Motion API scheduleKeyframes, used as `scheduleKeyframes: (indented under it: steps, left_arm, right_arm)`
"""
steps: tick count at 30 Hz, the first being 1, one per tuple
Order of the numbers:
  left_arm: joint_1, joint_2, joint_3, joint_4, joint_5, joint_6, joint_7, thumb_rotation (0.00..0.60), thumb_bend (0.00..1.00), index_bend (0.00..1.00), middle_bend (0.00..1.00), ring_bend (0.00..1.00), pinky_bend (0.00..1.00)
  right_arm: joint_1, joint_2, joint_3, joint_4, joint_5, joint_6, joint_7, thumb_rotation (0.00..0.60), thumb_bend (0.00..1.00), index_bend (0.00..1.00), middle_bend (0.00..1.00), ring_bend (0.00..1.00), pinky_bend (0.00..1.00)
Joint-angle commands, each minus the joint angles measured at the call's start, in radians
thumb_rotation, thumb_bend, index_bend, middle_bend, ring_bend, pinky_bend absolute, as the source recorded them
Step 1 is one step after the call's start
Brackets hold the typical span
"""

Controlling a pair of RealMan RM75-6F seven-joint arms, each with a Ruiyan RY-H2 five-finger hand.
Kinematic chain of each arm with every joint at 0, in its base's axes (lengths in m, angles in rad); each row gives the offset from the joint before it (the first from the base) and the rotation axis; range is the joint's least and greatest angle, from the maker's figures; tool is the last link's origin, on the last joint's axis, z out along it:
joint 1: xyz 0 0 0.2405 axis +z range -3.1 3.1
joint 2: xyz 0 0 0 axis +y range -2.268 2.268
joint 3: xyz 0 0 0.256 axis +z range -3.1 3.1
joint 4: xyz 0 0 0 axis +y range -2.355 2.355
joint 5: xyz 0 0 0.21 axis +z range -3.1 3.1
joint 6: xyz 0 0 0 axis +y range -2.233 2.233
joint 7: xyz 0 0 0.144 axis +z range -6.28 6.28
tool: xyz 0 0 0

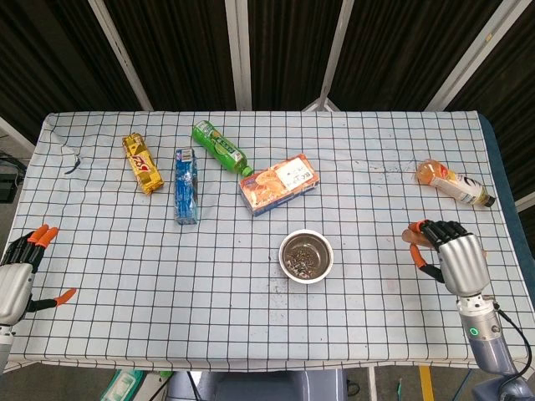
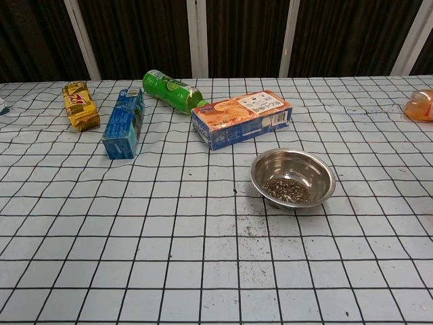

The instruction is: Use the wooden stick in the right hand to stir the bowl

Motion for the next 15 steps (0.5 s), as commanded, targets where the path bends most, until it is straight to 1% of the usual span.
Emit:
scheduleKeyframes:
  steps: [1, 3, 6, 8, 12, 15]
  left_arm:
    - [0.0, 0.001, 0.0, 0.001, -0.002, -0.002, -0.002, 0.6, 0.02, 0.0, 0.0, 0.0, 0.0]
    - [-0.001, 0.001, -0.001, 0.001, -0.005, -0.006, -0.003, 0.6, 0.02, 0.0, 0.0, 0.0, 0.0]
    - [-0.002, 0.002, 0.0, 0.0, -0.006, -0.009, -0.003, 0.6, 0.02, 0.0, 0.0, 0.0, 0.0]
    - [-0.002, 0.002, 0.001, 0.0, -0.004, -0.01, -0.001, 0.6, 0.02, 0.0, 0.0, 0.0, 0.0]
    - [-0.002, 0.003, 0.002, 0.0, 0.0, -0.008, -0.003, 0.6, 0.02, 0.0, 0.0, 0.0, 0.0]
    - [-0.002, 0.004, 0.004, 0.0, -0.001, -0.011, -0.002, 0.6, 0.02, 0.0, 0.0, 0.0, 0.0]
  right_arm:
    - [0.021, 0.023, -0.08, 0.041, -0.061, -0.096, -0.164, 0.6, 0.6, 0.77, 0.62, 0.62, 0.52]
    - [0.027, 0.034, -0.109, 0.031, -0.072, -0.142, -0.213, 0.6, 0.6, 0.77, 0.62, 0.62, 0.52]
    - [0.031, 0.041, -0.136, 0.009, -0.076, -0.191, -0.268, 0.6, 0.6, 0.77, 0.62, 0.62, 0.52]
    - [0.032, 0.042, -0.146, -0.014, -0.071, -0.216, -0.291, 0.6, 0.6, 0.77, 0.62, 0.62, 0.52]
    - [0.021, 0.038, -0.154, -0.084, -0.016, -0.27, -0.273, 0.6, 0.6, 0.77, 0.62, 0.62, 0.52]
    - [0.021, 0.041, -0.158, -0.109, -0.001, -0.292, -0.286, 0.6, 0.6, 0.77, 0.62, 0.62, 0.52]
